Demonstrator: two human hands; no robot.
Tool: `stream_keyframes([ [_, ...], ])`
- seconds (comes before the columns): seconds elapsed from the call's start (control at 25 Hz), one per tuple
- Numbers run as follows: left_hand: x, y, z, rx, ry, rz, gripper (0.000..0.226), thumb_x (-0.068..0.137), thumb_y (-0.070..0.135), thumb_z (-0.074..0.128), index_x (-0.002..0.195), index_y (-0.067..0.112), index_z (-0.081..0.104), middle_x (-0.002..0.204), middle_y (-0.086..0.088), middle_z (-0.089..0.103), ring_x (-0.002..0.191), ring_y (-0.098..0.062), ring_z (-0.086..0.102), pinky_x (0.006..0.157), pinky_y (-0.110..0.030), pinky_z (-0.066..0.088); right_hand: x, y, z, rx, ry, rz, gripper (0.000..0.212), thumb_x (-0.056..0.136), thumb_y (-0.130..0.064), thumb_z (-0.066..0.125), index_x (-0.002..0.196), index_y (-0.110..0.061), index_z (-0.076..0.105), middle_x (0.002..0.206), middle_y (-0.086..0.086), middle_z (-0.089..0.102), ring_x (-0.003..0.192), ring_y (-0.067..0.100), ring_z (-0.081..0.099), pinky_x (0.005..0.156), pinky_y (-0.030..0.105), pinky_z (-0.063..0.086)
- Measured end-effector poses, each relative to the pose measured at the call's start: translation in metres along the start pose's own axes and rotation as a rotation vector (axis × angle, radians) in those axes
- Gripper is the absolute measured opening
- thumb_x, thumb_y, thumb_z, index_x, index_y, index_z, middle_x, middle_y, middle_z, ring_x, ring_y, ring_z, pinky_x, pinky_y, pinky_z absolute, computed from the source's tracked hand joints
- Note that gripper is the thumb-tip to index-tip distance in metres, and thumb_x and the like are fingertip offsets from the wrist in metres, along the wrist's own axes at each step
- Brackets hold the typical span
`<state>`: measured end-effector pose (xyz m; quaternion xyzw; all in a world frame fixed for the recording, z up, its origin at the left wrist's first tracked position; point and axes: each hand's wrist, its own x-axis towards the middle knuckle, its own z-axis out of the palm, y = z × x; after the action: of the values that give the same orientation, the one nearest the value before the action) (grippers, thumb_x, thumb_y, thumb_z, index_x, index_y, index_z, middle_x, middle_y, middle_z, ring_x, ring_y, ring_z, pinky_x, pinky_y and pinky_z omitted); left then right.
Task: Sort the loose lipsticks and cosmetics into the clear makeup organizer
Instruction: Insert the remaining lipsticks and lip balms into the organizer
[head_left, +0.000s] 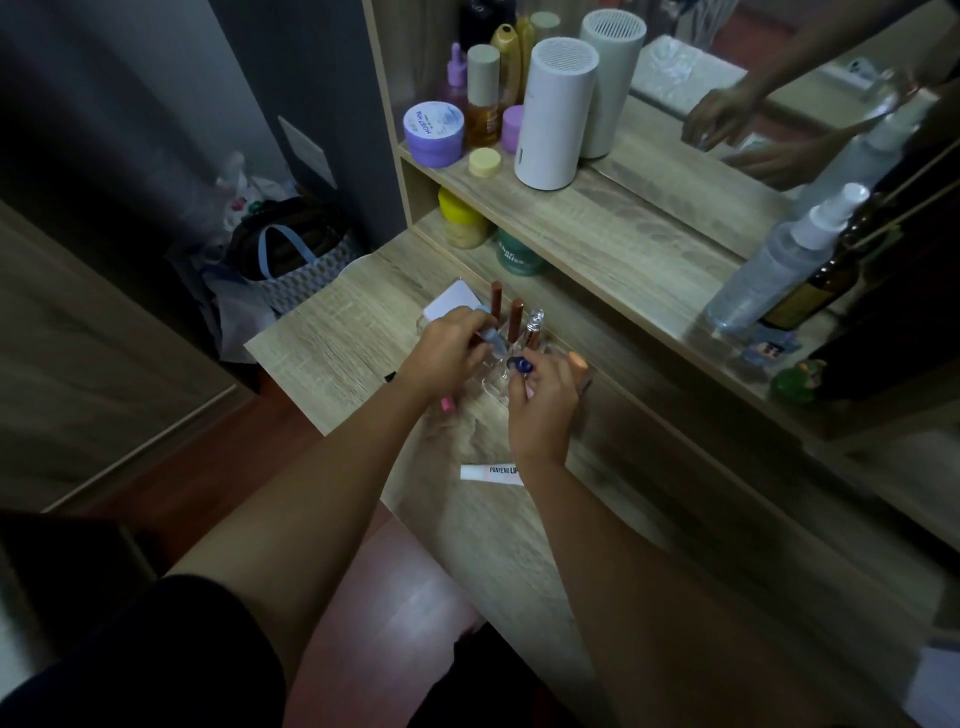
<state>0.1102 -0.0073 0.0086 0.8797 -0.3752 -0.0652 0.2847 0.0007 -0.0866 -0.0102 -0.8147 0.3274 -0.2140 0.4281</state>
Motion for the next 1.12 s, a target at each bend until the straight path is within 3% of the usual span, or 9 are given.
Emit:
stream_keyframes([
  [0.12,0.003,-0.002,-0.001,0.055,-0.027,-0.002,0.023,0.083,0.011,0.057,0.105,0.004,0.061,0.100,-0.016,0.061,0.091,-0.027,0.057,0.076,-0.028,0.040,-0.001,-0.002,0.002,-0.010,-0.011,0.001,0.034,0.088,-0.005,0.060,0.122,-0.006,0.059,0.122,0.011,0.057,0.119,0.027,0.053,0.096,0.043,0.053],
  [0.28,0.004,-0.001,0.001,0.089,-0.076,0.002,0.032,0.088,0.015,0.053,0.118,0.005,0.057,0.109,-0.016,0.062,0.099,-0.027,0.058,0.079,-0.030,0.041,0.000,-0.006,0.002,0.066,0.025,0.022,0.026,0.086,0.000,0.062,0.111,-0.005,0.061,0.111,0.012,0.064,0.099,0.017,0.063,0.086,0.032,0.057],
  [0.52,0.012,0.001,0.003,0.220,-0.113,0.071,0.020,0.090,0.016,0.051,0.100,0.004,0.062,0.104,-0.016,0.064,0.096,-0.030,0.059,0.066,-0.028,0.031,0.006,-0.008,0.005,-0.022,0.012,0.036,0.027,0.089,-0.004,0.059,0.116,-0.005,0.062,0.109,0.010,0.068,0.099,0.016,0.064,0.083,0.015,0.044],
  [0.76,0.011,0.002,0.004,0.284,-0.132,0.102,0.023,0.090,0.012,0.049,0.106,0.004,0.064,0.106,-0.018,0.061,0.097,-0.032,0.059,0.076,-0.039,0.044,0.012,-0.010,0.006,-0.069,0.010,0.061,0.027,0.089,-0.005,0.060,0.116,-0.004,0.063,0.113,0.011,0.066,0.104,0.019,0.063,0.092,0.024,0.049],
  [0.88,0.009,0.002,0.004,0.254,-0.098,0.122,0.019,0.088,0.012,0.052,0.097,0.003,0.066,0.100,-0.019,0.063,0.091,-0.034,0.060,0.072,-0.040,0.044,0.015,-0.012,0.008,-0.024,0.039,0.091,0.020,0.087,-0.004,0.063,0.107,-0.005,0.064,0.111,0.012,0.064,0.100,0.022,0.064,0.081,0.019,0.047],
  [1.0,0.008,0.002,0.004,0.227,-0.073,0.118,0.021,0.090,0.014,0.049,0.095,0.002,0.066,0.100,-0.019,0.065,0.092,-0.032,0.060,0.072,-0.037,0.043,0.015,-0.012,0.010,-0.030,0.037,0.102,0.020,0.086,-0.005,0.064,0.106,-0.005,0.063,0.117,0.011,0.060,0.105,0.021,0.060,0.082,0.019,0.045],
  [1.12,0.005,0.002,-0.001,0.173,-0.030,0.116,0.020,0.088,0.014,0.053,0.099,0.003,0.066,0.100,-0.017,0.066,0.094,-0.029,0.061,0.074,-0.036,0.044,0.013,-0.013,0.008,-0.048,0.091,0.086,0.023,0.083,-0.006,0.068,0.105,-0.004,0.064,0.118,0.012,0.060,0.100,0.006,0.046,0.083,-0.005,0.030],
])
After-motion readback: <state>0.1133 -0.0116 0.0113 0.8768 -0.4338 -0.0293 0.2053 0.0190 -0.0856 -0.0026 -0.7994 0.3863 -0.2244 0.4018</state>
